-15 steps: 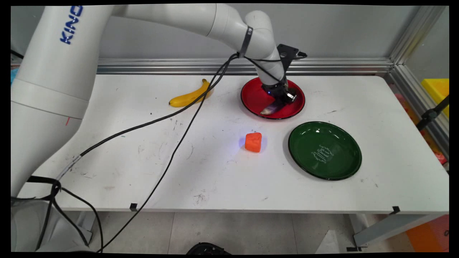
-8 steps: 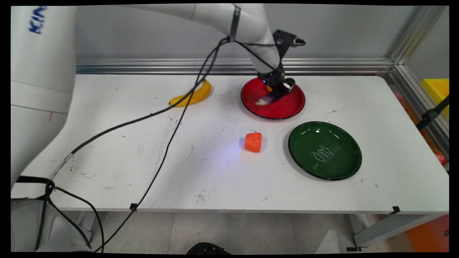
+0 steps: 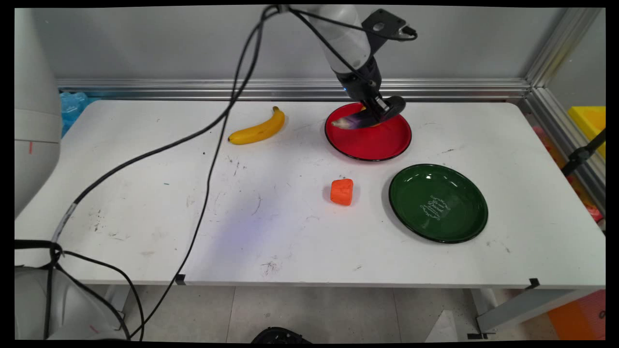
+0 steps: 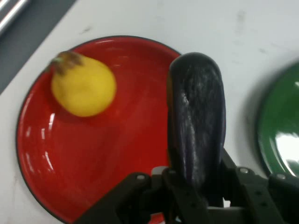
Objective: Place the picked object on the table
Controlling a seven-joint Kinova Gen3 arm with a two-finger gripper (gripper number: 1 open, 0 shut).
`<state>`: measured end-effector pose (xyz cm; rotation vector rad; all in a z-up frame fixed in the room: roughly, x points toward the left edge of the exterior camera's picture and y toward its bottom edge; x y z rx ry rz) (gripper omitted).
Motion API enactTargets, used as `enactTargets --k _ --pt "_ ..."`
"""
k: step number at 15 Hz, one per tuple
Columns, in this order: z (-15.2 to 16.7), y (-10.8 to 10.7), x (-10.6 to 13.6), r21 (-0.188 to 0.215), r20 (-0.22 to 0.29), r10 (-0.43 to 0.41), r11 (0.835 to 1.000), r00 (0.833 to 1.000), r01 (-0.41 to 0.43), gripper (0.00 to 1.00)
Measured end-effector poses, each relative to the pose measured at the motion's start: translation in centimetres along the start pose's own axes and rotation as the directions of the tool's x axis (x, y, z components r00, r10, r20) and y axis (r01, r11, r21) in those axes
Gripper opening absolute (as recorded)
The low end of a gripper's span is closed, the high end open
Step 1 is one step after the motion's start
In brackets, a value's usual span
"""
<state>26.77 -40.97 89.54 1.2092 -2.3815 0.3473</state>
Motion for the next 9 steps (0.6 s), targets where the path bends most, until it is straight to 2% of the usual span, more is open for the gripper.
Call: enactTargets --k 3,6,9 --pt "-2.6 1.0 -0.9 -0.066 0.015 0.127 0.99 0.992 -0.126 0.0" --pt "-4.5 1.9 -1.8 -0.129 0.023 0.232 0.965 0.972 -0.228 0.0" --pt "-6.5 2.8 -2.9 -0.199 0.026 0.353 0.918 0.935 -0.342 0.0"
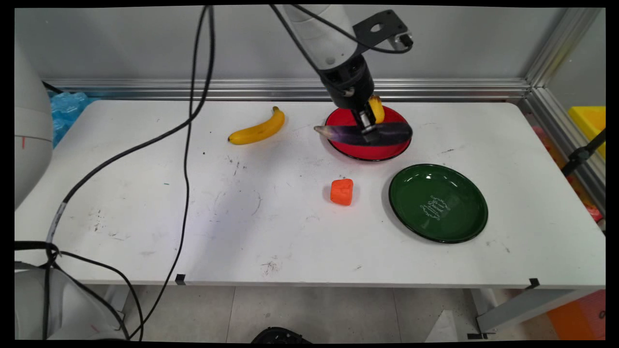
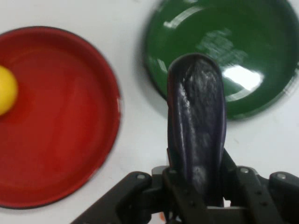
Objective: Place the picked object on the table
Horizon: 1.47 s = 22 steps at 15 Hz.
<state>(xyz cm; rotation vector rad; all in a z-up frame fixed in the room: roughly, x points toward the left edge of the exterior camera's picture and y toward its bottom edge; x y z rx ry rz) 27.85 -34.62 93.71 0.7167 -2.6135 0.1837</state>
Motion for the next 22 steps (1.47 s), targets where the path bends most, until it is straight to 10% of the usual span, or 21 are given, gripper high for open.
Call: enactTargets --k 8,22 --pt "-1.7 4.7 -3.5 -0.139 0.037 0.259 0.958 0.965 -0.252 0.0" --pt "8.7 8.6 -8.9 -0.146 0.107 0.265 0.958 0.958 -0.248 0.0"
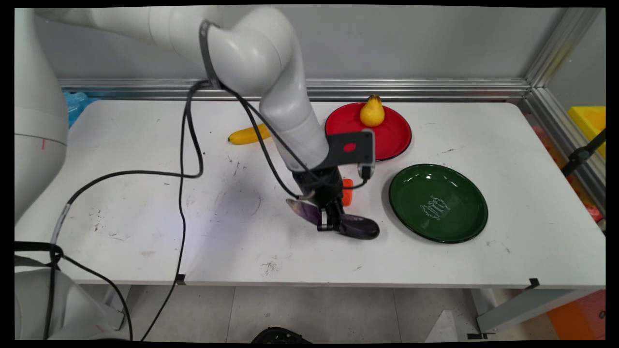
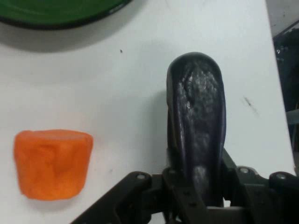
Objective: Place the picked object on the table
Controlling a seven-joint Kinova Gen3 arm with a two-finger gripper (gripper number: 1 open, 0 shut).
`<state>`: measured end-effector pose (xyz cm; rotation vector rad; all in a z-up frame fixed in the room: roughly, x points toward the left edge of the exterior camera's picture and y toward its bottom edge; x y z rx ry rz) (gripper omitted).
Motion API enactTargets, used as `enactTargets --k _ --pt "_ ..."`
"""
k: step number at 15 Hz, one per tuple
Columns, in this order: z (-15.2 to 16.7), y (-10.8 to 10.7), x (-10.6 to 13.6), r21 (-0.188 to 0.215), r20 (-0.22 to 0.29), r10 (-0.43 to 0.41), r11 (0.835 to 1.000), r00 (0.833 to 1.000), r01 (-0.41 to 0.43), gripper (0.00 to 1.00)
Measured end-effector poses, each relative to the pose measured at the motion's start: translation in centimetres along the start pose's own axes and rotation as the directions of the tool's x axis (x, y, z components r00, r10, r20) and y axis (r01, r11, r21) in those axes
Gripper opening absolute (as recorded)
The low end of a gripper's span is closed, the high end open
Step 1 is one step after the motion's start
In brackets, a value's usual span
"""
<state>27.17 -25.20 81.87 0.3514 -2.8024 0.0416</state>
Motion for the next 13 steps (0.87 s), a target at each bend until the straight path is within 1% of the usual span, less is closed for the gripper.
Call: enactTargets --k 4,7,8,13 --pt "2.7 0.3 -0.4 -0.002 0.007 -0.008 1.0 1.0 0.008 0.0" --pt "3.9 0.3 -0.6 0.001 0.008 -0.007 1.0 1.0 0.007 0.0" --pt "4.2 0.2 -0.7 0.002 0.006 -0.006 1.0 1.0 0.006 1.0" --pt "4.2 0.0 -0.7 0.008 -0.007 0.009 1.0 1.0 -0.009 1.0"
